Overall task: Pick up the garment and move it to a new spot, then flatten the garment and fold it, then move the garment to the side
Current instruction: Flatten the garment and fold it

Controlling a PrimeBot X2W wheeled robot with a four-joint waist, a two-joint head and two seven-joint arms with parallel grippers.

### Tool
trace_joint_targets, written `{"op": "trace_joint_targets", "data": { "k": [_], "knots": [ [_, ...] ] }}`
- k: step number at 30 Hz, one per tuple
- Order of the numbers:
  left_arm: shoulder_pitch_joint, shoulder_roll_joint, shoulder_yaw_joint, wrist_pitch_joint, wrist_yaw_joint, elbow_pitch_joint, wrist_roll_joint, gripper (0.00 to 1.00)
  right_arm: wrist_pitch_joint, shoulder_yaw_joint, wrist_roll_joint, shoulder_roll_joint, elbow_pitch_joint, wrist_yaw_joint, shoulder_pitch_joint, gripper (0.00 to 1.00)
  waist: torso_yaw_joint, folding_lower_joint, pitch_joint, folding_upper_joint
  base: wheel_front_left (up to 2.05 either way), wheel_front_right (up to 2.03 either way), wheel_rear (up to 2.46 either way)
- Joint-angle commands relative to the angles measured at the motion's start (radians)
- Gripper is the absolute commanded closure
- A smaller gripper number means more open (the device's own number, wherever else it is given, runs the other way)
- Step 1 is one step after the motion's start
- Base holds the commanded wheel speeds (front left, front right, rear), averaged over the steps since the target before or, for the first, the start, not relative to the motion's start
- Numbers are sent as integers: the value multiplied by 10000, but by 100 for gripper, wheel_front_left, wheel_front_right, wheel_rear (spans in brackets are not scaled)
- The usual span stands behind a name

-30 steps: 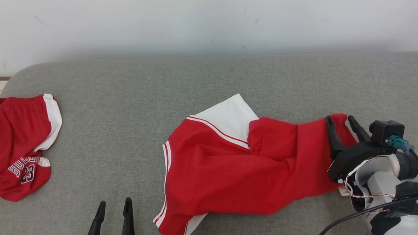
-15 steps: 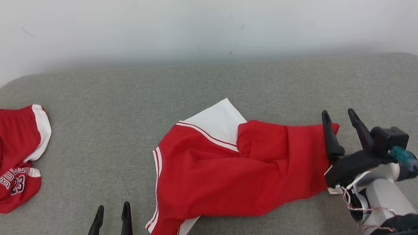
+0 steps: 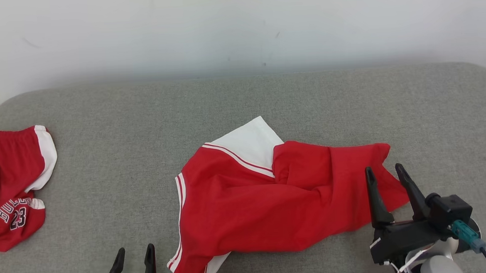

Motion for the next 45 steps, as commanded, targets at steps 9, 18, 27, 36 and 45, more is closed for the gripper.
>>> {"op": "trace_joint_targets", "data": {
  "k": [9, 18, 27, 36, 45],
  "knots": [
    [25, 7, -144, -38, -169, 636, -223, 0, 337, -169, -297, 303, -860, 8, 666, 0, -158, 0, 134, 0, 0, 0, 0],
    [-275, 9, -524, -38, -300, 1649, -357, 0, 424, -42, -333, 370, -1037, 8, 662, 0, -466, 0, 224, 0, 0, 0, 0],
    [-565, 7, -1004, -38, -332, 2591, -650, 0, 405, 22, -291, 365, -1009, 8, 609, 0, -805, 0, 248, 0, 0, 0, 0],
    [-834, 5, -1200, -38, -438, 2984, -839, 100, 346, 12, -291, 351, -973, 8, 552, 0, -924, 0, 218, 0, 0, 0, 0],
    [-715, 42, -1159, -38, -364, 2709, -654, 100, 279, -17, -345, 380, -927, 8, 599, 0, -709, 0, 161, 0, 0, 0, 0]
  ]
}}
